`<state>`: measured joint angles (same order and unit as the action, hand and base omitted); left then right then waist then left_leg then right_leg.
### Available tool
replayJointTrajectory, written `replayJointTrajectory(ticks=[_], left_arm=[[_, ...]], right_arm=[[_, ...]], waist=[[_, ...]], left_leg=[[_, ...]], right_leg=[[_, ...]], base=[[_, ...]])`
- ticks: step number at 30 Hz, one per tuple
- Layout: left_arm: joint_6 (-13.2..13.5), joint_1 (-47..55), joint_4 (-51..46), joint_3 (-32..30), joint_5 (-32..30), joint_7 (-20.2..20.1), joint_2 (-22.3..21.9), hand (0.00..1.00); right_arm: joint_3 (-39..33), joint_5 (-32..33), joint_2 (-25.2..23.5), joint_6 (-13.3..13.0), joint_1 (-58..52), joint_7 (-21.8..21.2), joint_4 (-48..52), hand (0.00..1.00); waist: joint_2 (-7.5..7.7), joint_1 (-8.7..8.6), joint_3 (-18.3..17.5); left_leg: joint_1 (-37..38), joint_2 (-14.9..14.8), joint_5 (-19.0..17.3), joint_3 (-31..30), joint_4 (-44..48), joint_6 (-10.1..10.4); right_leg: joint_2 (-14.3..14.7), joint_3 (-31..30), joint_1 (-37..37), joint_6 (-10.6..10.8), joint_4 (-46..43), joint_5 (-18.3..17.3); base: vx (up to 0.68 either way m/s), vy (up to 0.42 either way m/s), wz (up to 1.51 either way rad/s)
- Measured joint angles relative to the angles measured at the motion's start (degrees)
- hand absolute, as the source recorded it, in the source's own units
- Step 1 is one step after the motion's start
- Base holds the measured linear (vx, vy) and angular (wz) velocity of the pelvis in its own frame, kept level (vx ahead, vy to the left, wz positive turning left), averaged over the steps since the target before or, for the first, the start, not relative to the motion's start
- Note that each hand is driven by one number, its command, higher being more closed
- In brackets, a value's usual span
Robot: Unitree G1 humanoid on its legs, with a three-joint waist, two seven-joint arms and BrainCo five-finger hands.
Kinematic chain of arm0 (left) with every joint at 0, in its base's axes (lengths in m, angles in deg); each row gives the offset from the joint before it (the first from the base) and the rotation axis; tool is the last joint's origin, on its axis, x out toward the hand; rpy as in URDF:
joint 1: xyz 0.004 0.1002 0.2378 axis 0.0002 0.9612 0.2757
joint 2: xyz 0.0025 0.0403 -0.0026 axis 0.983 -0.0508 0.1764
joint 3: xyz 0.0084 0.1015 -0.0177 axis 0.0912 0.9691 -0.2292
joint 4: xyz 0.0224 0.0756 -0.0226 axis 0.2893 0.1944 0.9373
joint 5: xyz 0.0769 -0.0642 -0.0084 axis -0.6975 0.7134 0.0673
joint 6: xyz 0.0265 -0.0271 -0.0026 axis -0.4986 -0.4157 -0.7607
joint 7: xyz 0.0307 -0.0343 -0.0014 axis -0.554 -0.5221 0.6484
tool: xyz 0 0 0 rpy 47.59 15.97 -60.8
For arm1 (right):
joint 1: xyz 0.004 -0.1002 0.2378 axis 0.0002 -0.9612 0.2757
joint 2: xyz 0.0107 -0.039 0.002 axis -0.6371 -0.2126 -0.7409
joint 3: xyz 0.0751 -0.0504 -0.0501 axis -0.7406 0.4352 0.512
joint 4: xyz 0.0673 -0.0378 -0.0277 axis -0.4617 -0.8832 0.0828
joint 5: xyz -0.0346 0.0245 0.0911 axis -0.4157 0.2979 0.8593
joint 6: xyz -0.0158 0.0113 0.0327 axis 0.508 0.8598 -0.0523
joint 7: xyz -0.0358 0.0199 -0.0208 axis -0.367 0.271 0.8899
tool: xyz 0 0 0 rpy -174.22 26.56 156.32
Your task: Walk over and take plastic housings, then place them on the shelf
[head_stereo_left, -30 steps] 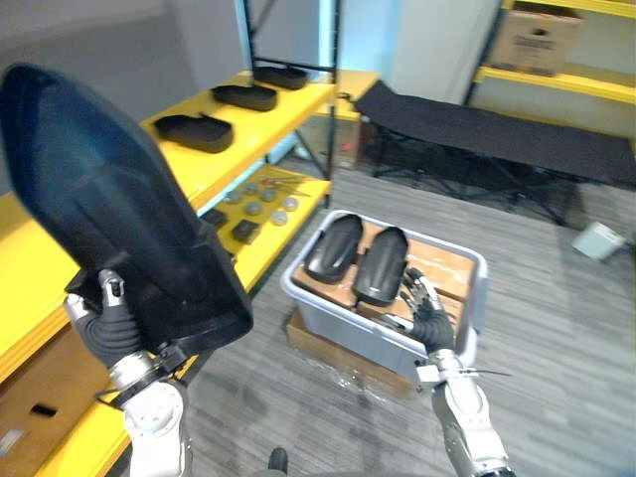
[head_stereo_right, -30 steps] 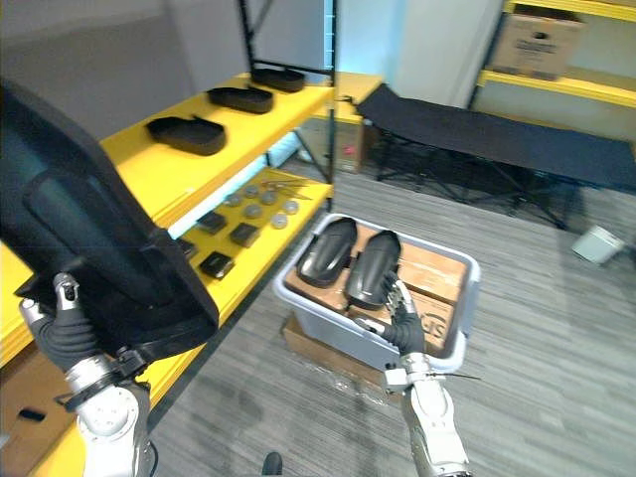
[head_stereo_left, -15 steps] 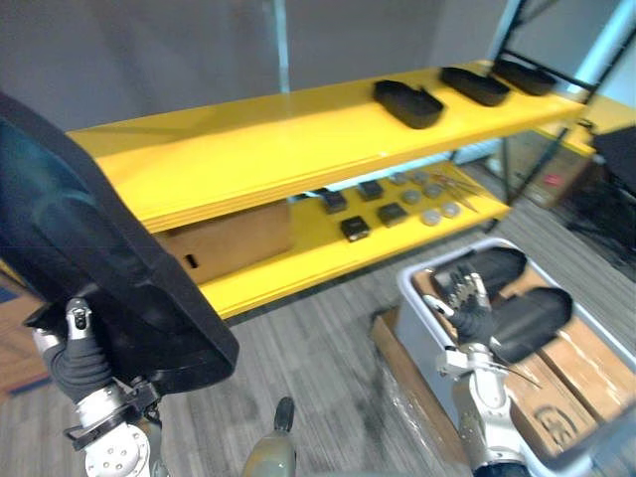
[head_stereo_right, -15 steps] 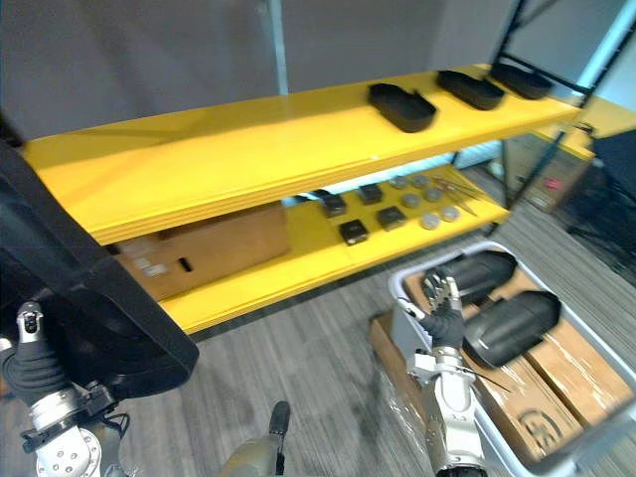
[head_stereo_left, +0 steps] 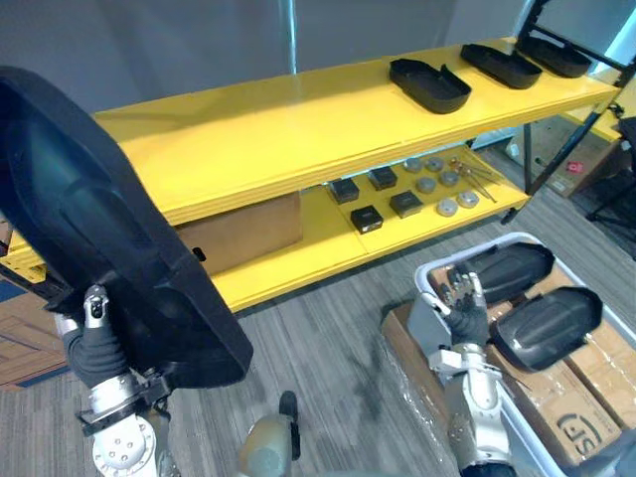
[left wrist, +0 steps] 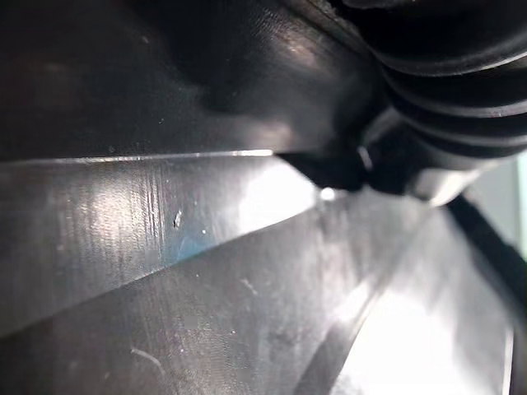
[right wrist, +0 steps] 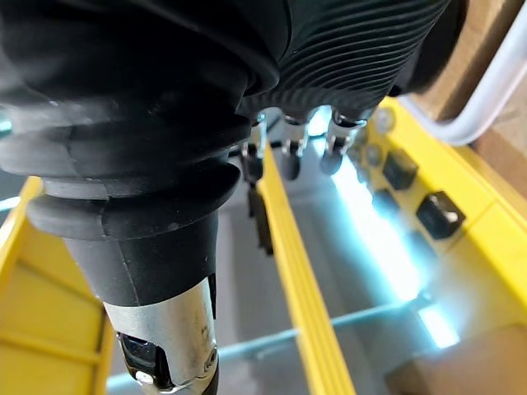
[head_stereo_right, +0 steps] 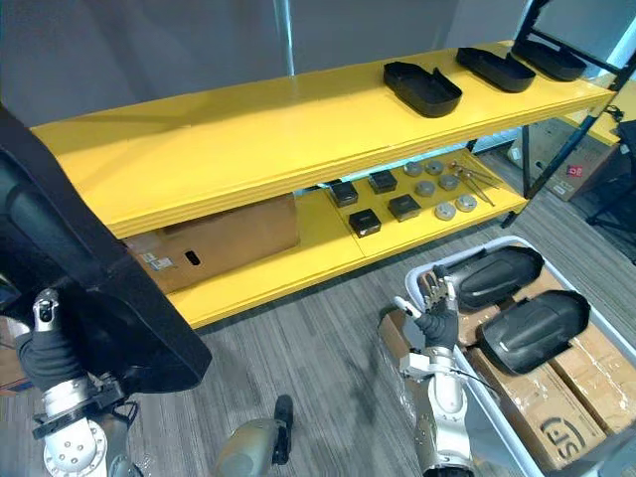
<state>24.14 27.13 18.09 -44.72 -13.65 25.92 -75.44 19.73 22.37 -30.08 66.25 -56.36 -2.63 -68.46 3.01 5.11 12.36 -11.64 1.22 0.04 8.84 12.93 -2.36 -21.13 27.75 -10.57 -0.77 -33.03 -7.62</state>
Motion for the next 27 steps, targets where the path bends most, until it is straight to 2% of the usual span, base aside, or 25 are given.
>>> replayJointTrajectory(ticks=[1, 2, 3, 4, 7, 10, 11, 13, 14, 15, 16, 17, 18, 19, 20, 21, 23, 24, 25, 26, 27], left_arm=[[-0.12, -0.89, -0.06, 0.4, -0.42, 0.17, 2.46, 1.0], [-0.12, -1.24, -0.05, 0.82, -0.42, 0.31, 3.41, 1.0], [-0.23, -1.64, -0.04, 0.91, -0.45, 0.53, 4.14, 1.0], [-0.31, -2.04, -0.02, 0.94, -0.37, 0.6, 4.42, 1.0], [-0.97, -3.84, 0.01, 1.74, -0.35, 0.26, 5.34, 1.0], [-2.93, -7.49, 1.42, 2.54, -0.27, 0.53, 6.85, 1.0], [-3.53, -7.73, 2.62, 3.39, -0.22, 0.7, 7.19, 1.0], [-4.3, -7.34, 3.36, 5.08, -0.26, 0.71, 7.11, 1.0], [-4.32, -7.13, 3.28, 6.58, -0.25, 0.76, 7.07, 1.0], [-4.31, -6.67, 2.74, 7.88, -0.26, 0.75, 6.79, 1.0], [-4.28, -6.2, 2.33, 8.54, -0.26, 0.76, 6.75, 1.0], [-3.86, -4.37, 1.52, 9.05, -0.26, 0.74, 5.51, 1.0], [-3.84, -2.74, 1.14, 9.3, -0.09, 0.86, 4.21, 1.0], [-3.85, -1.79, 1.11, 9.42, 0.16, 1.08, 3.02, 1.0], [-3.93, -0.18, 0.6, 9.99, 0.28, 1.69, 1.43, 1.0], [-4.0, 0.36, 0.03, 10.0, 0.35, 1.76, 0.3, 1.0], [-4.01, 1.03, -0.64, 9.99, 1.51, 1.76, -0.92, 1.0], [-4.06, 0.92, -0.67, 9.99, 2.36, 1.87, -1.97, 1.0], [-4.1, 0.56, -0.62, 9.93, 2.5, 1.9, -2.2, 1.0], [-4.11, 0.42, -0.34, 9.91, 2.52, 1.7, -2.13, 1.0], [-4.09, 0.45, 0.34, 9.93, 2.51, 1.47, -1.96, 1.0]], right_arm=[[-0.67, -0.17, -0.51, -0.17, -0.03, -0.44, 0.13, 0.0], [-0.74, -0.18, -0.73, -0.17, 0.01, -0.85, 0.25, 0.0], [-0.8, -0.3, -0.86, -0.17, -0.04, -1.42, 0.71, 0.0], [-1.09, -0.56, -0.91, -0.2, -0.27, -2.05, 1.69, 0.0], [-1.71, -0.58, -0.66, -1.45, -0.37, -2.44, 2.52, 0.0], [-3.35, -0.54, -0.18, -1.6, -0.24, -2.43, 2.53, 0.0], [-3.48, -0.53, -0.12, -1.61, -0.53, -2.43, 2.65, 0.0], [-3.47, -0.53, -0.15, -1.53, -1.65, -2.51, 4.75, 0.0], [-3.23, -0.53, -0.16, -1.54, -3.57, -2.62, 8.09, 0.0], [-3.0, -0.61, -0.18, -1.56, -5.45, -2.95, 11.74, 0.0], [-2.96, -0.83, -0.19, -1.6, -6.34, -3.2, 13.42, 0.0], [-3.04, -1.31, 0.52, -1.99, -7.21, -4.27, 16.03, 0.0], [-3.1, -1.07, 1.28, -2.06, -7.29, -4.99, 16.85, 0.0], [-3.1, 0.41, 1.97, -2.06, -7.13, -5.91, 17.26, 0.0], [-3.04, 3.03, 2.77, -2.06, -6.68, -7.48, 18.02, 0.0], [-3.27, 3.87, 2.88, -2.02, -5.76, -8.17, 18.01, 0.0], [-3.29, 4.07, 3.27, -1.75, -5.02, -8.65, 17.95, 0.0], [-3.16, 5.16, 3.47, -0.99, -4.67, -8.95, 17.92, 0.0], [-3.34, 5.96, 3.58, -0.74, -4.31, -9.03, 17.86, 0.0], [-3.58, 6.78, 3.7, -0.64, -3.99, -8.94, 17.57, 0.0], [-4.51, 7.39, 3.67, -0.63, -3.81, -8.66, 17.19, 0.0]], waist=[[-0.51, -0.81, 0.02], [-0.37, -1.15, -0.01], [-0.13, -1.28, -0.12], [-0.43, -1.29, 0.06], [-1.18, -1.36, 0.18], [-2.22, -2.09, 0.13], [-3.32, -3.09, 0.33], [-3.39, -3.66, 0.21], [-3.66, -3.73, 0.22], [-2.73, -4.12, -0.51], [-2.62, -4.31, -0.74], [-1.91, -4.37, -2.32], [-2.98, -4.18, -4.11], [-4.06, -3.97, -5.14], [-5.85, -3.59, -6.92], [-6.26, -3.68, -7.44], [-6.45, -3.89, -7.45], [-6.82, -3.75, -7.02], [-6.33, -3.84, -5.4], [-6.11, -3.65, -4.45], [-5.94, -3.2, -4.27]], left_leg=[[2.47, -0.36, -0.12, -1.73, -3.41, -0.19], [3.41, -0.33, -0.11, -2.25, -4.6, -0.44], [5.76, -0.32, -0.16, -2.49, -6.72, -0.81], [8.12, -0.31, -0.87, -2.49, -7.69, -1.12], [10.86, -0.49, -2.87, -2.53, -7.26, -1.02], [11.34, -2.27, -6.16, -4.65, -3.91, -0.05], [11.68, -3.13, -7.71, -6.38, -2.36, 0.62], [12.2, -4.67, -10.87, -8.61, 0.99, 1.8], [12.11, -5.35, -13.03, -10.58, 3.48, 3.16], [11.46, -5.74, -15.47, -13.02, 6.23, 4.72], [11.31, -5.79, -16.82, -13.81, 7.3, 5.39], [11.91, -7.23, -20.72, -14.81, 9.61, 7.18], [12.22, -9.75, -21.91, -14.28, 9.94, 8.56], [12.8, -11.52, -22.24, -14.16, 9.6, 9.18], [12.95, -13.96, -20.98, -11.99, 8.6, 10.7], [13.98, -14.4, -17.84, -9.51, 6.73, 12.29], [14.34, -14.69, -15.4, -9.1, 7.54, 11.43], [12.01, -15.0, -13.2, -9.41, 13.95, 9.28], [8.78, -15.65, -11.13, -9.74, 21.96, 7.86], [6.82, -16.09, -11.65, -9.59, 26.68, 8.13], [5.07, -15.92, -12.59, -7.87, 27.07, 8.16]], right_leg=[[0.3, -5.15, 4.72, 2.88, -7.4, 1.03], [0.76, -5.9, 6.2, 3.82, -8.89, -1.52], [1.64, -6.0, 8.61, 3.8, -9.12, -5.29], [2.47, -5.3, 10.2, 3.13, -6.76, -7.02], [2.96, -4.82, 13.72, 2.85, 0.88, -7.57], [5.62, -10.68, 19.18, 3.89, 11.55, -4.84], [6.72, -12.9, 19.91, 3.97, 15.26, -2.94], [8.14, -15.66, 20.49, 3.1, 18.52, -0.95], [8.67, -16.75, 20.24, 3.59, 19.8, -0.41], [9.32, -17.95, 18.96, 3.61, 20.46, -0.2], [9.49, -18.76, 18.09, 3.21, 20.13, -0.46], [10.35, -18.77, 16.61, 5.54, 18.66, 2.66], [11.65, -17.54, 16.68, 6.56, 17.05, 4.39], [12.81, -16.54, 16.61, 6.14, 15.78, 3.18], [13.99, -15.12, 17.17, 5.52, 13.73, 1.26], [13.6, -14.58, 17.3, 5.39, 11.05, -1.06], [13.5, -13.42, 16.16, 4.43, 9.95, -2.45], [13.85, -12.51, 13.48, 3.89, 11.07, -2.82], [14.11, -11.47, 9.62, 3.67, 13.59, -2.95], [14.22, -10.5, 6.29, 3.48, 15.79, -3.09], [14.04, -9.56, 4.04, 3.46, 17.68, -3.1]], base=[[0.25, 0.161, 0.31], [0.33, 0.145, 0.26], [0.3, 0.074, 0.07], [0.31, 0.09, -0.01], [0.29, 0.059, 0.04], [0.31, -0.066, 0.36], [0.35, -0.2, 0.56], [0.34, -0.252, 0.63], [0.32, -0.332, 0.81], [0.29, -0.366, 0.95], [0.35, -0.521, 0.96], [0.29, -0.467, 0.67], [0.33, -0.474, 0.44], [0.28, -0.315, 0.22], [0.35, -0.327, 0.37], [0.41, -0.358, 0.42], [0.31, -0.288, 0.42], [0.23, -0.269, 0.54], [0.22, -0.252, 0.5], [0.17, -0.203, 0.38], [0.12, -0.144, 0.27]])
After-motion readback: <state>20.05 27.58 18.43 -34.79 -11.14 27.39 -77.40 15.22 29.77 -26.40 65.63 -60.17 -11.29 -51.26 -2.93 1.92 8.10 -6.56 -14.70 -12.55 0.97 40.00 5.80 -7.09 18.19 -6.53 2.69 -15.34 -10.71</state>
